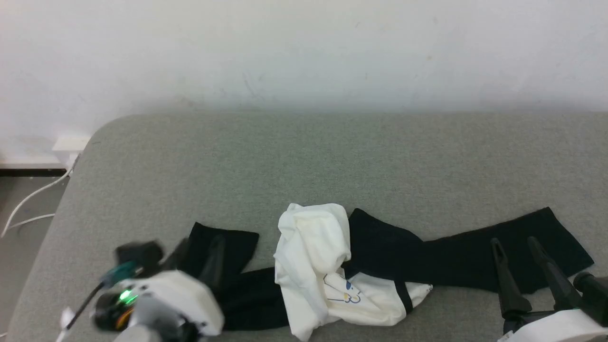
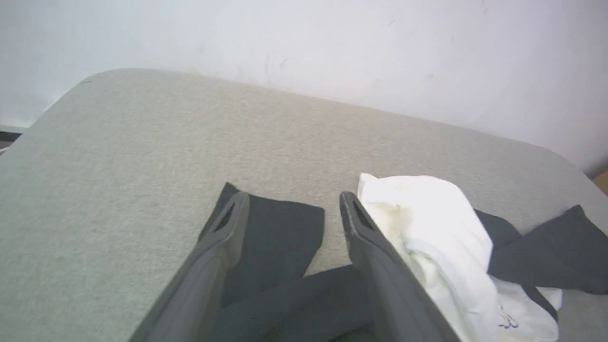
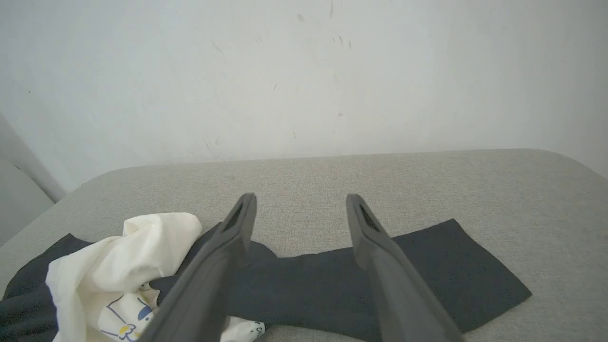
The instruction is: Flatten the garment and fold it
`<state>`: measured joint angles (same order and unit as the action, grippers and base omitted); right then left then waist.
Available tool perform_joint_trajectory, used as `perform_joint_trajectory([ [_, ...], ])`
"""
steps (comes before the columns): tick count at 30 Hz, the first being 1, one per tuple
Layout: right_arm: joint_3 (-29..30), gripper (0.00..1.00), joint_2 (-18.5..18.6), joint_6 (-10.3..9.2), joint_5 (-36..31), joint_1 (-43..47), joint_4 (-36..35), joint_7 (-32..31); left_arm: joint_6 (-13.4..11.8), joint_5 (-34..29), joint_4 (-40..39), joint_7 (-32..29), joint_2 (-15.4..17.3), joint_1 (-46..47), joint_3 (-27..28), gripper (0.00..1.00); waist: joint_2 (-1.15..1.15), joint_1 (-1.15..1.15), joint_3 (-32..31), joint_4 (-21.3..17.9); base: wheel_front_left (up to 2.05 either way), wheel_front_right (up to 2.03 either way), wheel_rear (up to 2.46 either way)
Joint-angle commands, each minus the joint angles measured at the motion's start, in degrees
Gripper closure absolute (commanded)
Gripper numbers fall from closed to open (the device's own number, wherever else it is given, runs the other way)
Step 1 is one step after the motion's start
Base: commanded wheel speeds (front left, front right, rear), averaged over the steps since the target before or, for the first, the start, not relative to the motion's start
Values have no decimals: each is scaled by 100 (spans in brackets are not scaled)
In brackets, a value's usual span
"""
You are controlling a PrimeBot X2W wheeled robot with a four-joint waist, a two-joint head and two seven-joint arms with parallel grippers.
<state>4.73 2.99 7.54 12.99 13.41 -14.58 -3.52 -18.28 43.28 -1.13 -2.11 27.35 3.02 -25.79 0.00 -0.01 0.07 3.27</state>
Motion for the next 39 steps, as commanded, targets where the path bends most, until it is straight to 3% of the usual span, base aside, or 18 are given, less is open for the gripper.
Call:
perform_joint_trajectory([
  [1,-11,0,-12,-5,-34,27,-28,-15,170,-112,-23,-133,-138,339,-248,0,0,1,28,-51,0,0,0],
  [8,-78,0,-12,-5,1,-92,4,2,740,-295,834,-1185,-554,1448,-1182,0,0,1,219,-291,0,0,0],
  [15,-13,0,-12,-5,29,-145,103,35,1109,-186,1760,-2108,-737,1887,-1652,3,0,1,274,-453,0,0,0],
  [16,-3,0,-12,-5,31,-142,117,40,1199,-147,1833,-2237,-749,1927,-1714,66,0,1,271,-460,0,0,0],
  [17,4,0,-12,-5,33,-142,131,47,1259,-131,1875,-2268,-757,1971,-1733,100,0,1,264,-467,0,0,0],
  [26,117,0,-12,-5,31,-107,227,61,1510,-658,1139,-1482,-875,2286,-1972,100,0,1,15,-404,0,0,0],
  [33,166,0,-12,-5,62,-55,246,61,1956,-796,285,-2089,-799,1582,-3098,100,0,1,-54,-330,0,0,0],
  [39,153,0,-12,-5,95,-96,282,95,2112,-718,387,-2413,-742,1026,-3699,100,0,1,34,-253,0,0,0],
])
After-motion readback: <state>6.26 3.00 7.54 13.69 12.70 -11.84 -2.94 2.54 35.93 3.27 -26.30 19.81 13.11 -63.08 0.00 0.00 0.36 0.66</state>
